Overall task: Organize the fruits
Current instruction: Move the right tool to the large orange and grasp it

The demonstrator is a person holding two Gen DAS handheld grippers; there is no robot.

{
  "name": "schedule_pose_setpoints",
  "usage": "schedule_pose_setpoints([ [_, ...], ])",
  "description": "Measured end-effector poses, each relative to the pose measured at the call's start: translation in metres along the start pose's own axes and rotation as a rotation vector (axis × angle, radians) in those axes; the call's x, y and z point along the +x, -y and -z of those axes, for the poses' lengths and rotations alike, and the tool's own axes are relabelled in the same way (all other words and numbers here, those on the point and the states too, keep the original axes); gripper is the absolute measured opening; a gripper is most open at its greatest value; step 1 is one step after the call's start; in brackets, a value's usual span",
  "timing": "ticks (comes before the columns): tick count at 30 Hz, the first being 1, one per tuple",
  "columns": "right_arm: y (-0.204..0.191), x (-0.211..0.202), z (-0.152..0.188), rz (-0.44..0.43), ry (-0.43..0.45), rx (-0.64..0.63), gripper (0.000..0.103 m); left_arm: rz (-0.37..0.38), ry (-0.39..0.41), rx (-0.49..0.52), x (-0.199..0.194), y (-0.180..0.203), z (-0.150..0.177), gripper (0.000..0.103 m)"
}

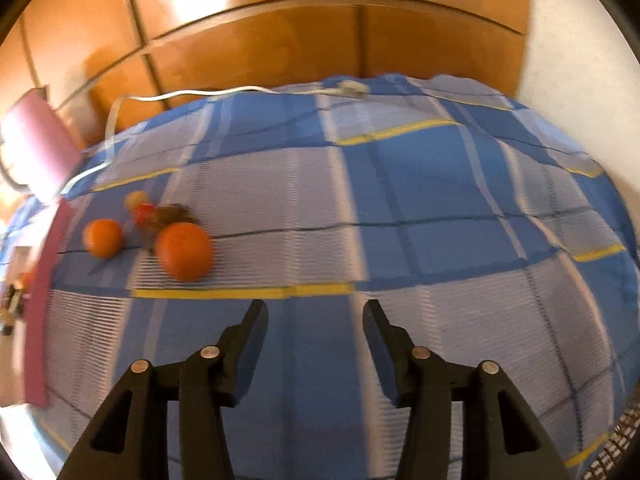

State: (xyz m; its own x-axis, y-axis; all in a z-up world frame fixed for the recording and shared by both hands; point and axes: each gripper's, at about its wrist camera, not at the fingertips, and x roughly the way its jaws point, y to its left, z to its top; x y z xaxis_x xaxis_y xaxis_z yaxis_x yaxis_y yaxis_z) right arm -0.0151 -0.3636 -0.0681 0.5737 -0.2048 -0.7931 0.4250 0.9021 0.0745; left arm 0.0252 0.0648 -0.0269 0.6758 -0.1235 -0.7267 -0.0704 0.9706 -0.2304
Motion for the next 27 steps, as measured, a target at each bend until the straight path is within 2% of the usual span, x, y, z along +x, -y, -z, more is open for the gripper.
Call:
schedule_pose_setpoints([
  [6, -0.042, 0.005, -0.016, -0.088, -0.002, -0.11, 0.06, 0.007, -0.008, 0.003, 0.001, 0.001, 0.002, 0.076],
  [14, -0.075, 0.03, -0.028, -0.042, -0.033, -0.227, 0.059, 0.001, -0.01, 0.019, 0.002, 0.003, 0.002, 0.078],
  [16, -0.079, 0.033, -0.027, -0.037, -0.035, -0.251, 0.041, -0.006, -0.006, 0.021, 0.001, 0.003, 0.002, 0.078],
  [20, -0.081, 0.033, -0.023, -0.034, -0.028, -0.278, 0.04, -0.016, 0.002, 0.021, 0.001, 0.001, 0.002, 0.078],
  [27, -0.077, 0.019, -0.017, -0.098, -0.041, -0.245, 0.039, -0.03, 0.017, 0.028, -0.002, 0.0, 0.001, 0.079],
])
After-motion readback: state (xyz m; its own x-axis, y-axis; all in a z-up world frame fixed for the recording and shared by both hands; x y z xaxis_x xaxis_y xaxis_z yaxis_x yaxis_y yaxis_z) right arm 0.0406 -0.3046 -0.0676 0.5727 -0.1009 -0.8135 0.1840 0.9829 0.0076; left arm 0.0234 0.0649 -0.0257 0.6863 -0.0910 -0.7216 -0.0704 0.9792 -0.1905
